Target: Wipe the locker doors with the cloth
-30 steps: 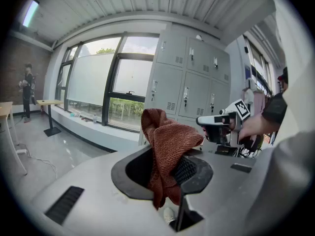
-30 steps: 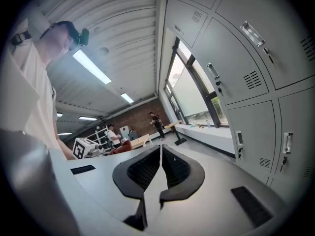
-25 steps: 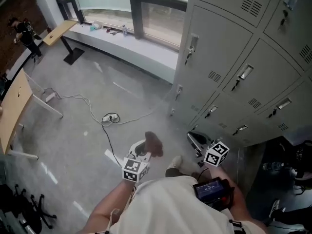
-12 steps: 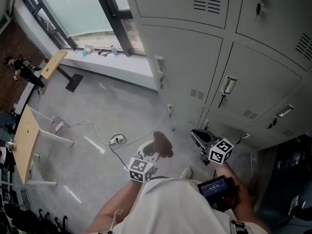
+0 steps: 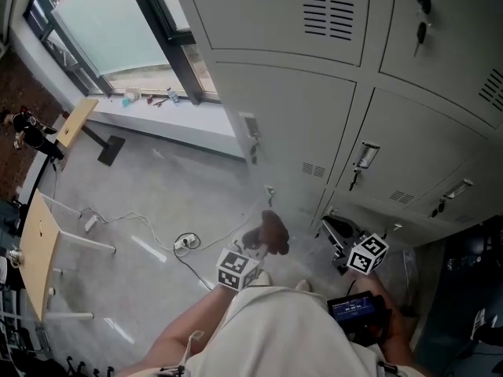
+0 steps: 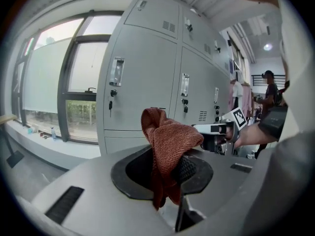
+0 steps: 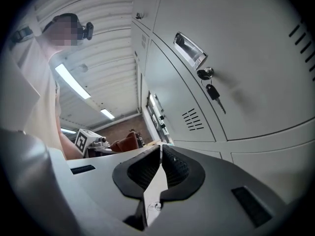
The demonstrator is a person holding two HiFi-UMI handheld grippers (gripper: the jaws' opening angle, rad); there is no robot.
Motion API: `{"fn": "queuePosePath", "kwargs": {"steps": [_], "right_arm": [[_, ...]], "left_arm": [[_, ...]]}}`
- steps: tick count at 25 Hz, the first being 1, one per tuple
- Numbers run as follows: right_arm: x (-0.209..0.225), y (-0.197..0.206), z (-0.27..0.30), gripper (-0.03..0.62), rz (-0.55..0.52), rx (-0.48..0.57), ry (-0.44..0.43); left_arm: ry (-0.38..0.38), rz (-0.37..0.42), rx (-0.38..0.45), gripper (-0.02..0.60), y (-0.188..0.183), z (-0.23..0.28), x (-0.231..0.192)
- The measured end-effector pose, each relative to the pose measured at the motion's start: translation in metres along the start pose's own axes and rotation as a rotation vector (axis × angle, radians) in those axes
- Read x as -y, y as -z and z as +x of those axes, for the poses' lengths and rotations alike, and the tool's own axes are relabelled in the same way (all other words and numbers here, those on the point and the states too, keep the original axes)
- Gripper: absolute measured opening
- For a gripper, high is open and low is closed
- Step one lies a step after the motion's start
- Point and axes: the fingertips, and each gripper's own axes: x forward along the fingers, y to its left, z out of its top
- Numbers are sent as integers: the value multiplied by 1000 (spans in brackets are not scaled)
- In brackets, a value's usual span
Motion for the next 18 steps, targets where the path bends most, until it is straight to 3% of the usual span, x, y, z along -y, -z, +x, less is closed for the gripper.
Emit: {"fn": "queuePosePath", "kwargs": {"steps": [3,8,12,15,18], "right_arm": [[1,-12,-2,23,-21,11,43],[4,-26,0,23,-75,-14,103],[4,-33,2,23,-100,-41,142],[3,-39,6,23,-112,-45,162],[-1,-40,13,23,-111,-45,177]], "left_arm": [[22,13,-1,77,-8,7,-5],[18,0,113,77,-45,1,-31],[-2,90,263,77,-133,-13,-73],[-123,236,409,77,-233,-27,-111],[-338,281,482,77,-312,-40,-156]]}}
